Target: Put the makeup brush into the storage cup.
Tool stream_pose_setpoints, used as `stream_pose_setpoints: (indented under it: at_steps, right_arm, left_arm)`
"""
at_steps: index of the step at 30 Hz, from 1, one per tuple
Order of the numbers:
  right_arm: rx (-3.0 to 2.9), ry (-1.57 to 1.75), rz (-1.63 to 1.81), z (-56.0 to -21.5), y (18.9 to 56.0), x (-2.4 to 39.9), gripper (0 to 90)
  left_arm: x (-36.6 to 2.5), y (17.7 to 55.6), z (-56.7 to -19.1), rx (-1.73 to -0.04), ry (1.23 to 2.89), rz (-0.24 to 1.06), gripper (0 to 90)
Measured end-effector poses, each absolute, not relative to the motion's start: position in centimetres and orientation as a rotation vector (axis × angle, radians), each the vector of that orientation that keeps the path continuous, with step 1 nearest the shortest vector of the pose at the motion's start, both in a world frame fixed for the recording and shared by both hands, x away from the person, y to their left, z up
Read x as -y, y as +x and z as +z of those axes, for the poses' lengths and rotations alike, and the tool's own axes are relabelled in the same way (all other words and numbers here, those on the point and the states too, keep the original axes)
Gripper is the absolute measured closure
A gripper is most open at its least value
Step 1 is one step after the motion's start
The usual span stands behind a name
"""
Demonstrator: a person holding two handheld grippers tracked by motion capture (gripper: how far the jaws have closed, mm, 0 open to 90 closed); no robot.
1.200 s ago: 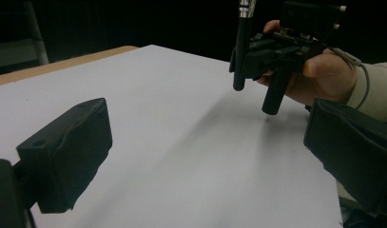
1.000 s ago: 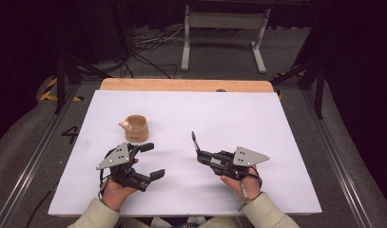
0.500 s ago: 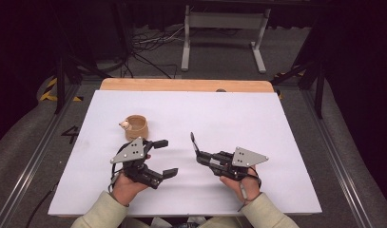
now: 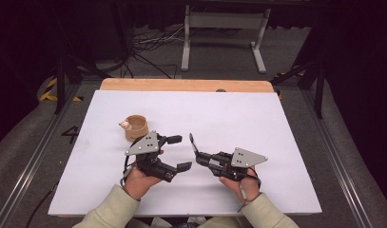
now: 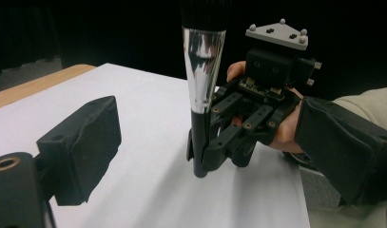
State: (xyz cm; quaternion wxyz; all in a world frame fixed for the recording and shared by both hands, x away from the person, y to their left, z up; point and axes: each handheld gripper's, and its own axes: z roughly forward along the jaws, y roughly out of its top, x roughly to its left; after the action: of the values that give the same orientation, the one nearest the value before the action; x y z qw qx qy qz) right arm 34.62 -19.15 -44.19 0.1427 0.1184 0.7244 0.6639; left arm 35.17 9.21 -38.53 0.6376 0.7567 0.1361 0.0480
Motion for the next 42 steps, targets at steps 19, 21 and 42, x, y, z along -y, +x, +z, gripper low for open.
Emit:
stream_pose_setpoints:
  at_steps: [19, 21, 42]
  right_arm:
    - [-2.102, 0.323, 1.893, -44.2, 34.4, 18.9, 80.0]
    - [-2.103, 0.321, 1.893, -44.2, 34.4, 18.9, 80.0]
    - [-2.106, 0.323, 1.893, -44.2, 34.4, 18.9, 79.9]
  left_arm:
    - [-7.6, 36.3, -38.8, -0.33, 1.711, 0.068, 24.5]
    - [-7.6, 36.2, -38.8, -0.329, 1.708, 0.065, 30.5]
    - [-7.7, 35.3, -38.4, -0.316, 1.723, 0.151, 75.2]
